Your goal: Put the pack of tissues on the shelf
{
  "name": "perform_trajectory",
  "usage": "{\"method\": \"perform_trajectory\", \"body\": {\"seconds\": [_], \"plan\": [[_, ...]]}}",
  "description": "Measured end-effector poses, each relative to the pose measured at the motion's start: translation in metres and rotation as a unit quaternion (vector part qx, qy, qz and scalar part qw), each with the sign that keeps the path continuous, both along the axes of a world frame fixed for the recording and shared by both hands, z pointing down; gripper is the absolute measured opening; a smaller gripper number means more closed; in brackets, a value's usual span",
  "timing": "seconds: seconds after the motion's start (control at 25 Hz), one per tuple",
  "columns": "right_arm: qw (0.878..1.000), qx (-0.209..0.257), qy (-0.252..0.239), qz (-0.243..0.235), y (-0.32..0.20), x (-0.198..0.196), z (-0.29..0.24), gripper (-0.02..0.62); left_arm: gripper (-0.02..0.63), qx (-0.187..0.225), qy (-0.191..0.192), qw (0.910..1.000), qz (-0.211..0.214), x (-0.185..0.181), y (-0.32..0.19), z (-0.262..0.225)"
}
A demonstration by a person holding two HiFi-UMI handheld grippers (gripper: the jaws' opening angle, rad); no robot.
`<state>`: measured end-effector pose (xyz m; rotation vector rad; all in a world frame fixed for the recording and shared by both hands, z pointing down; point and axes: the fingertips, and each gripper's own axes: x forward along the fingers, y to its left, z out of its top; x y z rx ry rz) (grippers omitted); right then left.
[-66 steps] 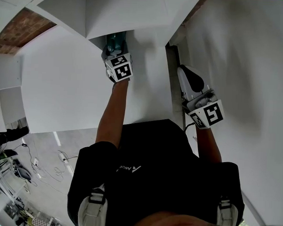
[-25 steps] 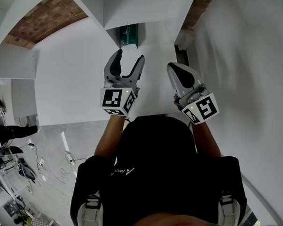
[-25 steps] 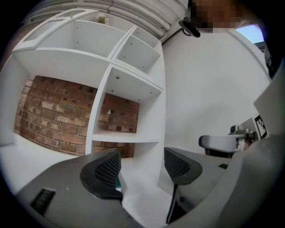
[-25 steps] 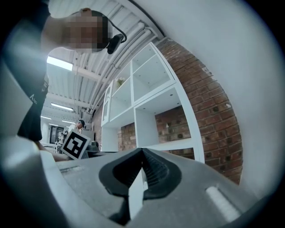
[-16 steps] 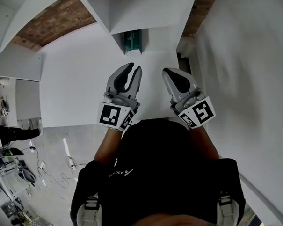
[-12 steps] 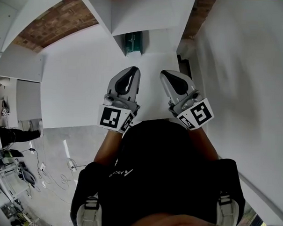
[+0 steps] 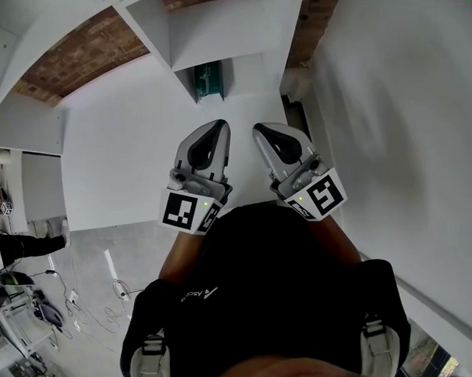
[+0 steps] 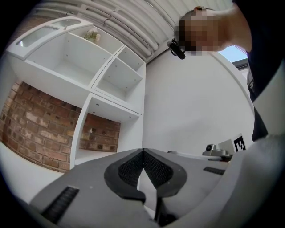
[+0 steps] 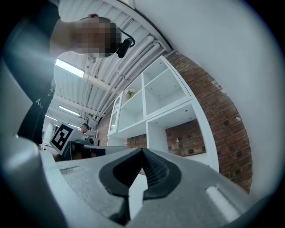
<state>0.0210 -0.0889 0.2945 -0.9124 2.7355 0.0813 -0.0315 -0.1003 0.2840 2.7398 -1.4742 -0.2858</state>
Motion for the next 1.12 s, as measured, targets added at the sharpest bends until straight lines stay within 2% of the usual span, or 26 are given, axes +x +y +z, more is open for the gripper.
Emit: {"method": "perform_trajectory", "body": {"seconds": [0.28, 1.12], "plan": [[1.000, 0.004, 0.006, 0.015, 0.001, 0.005, 0.000, 0.000, -0.002, 0.003, 0.007, 0.9999, 0.009, 0.006, -0.001, -0.001], [1.000, -0.010, 0.002, 0.008, -0.001, 0.023, 0.010, 0.000, -0.002, -0.017, -0.003, 0.9996, 0.024, 0.034, -0.004, 0.012]]}}
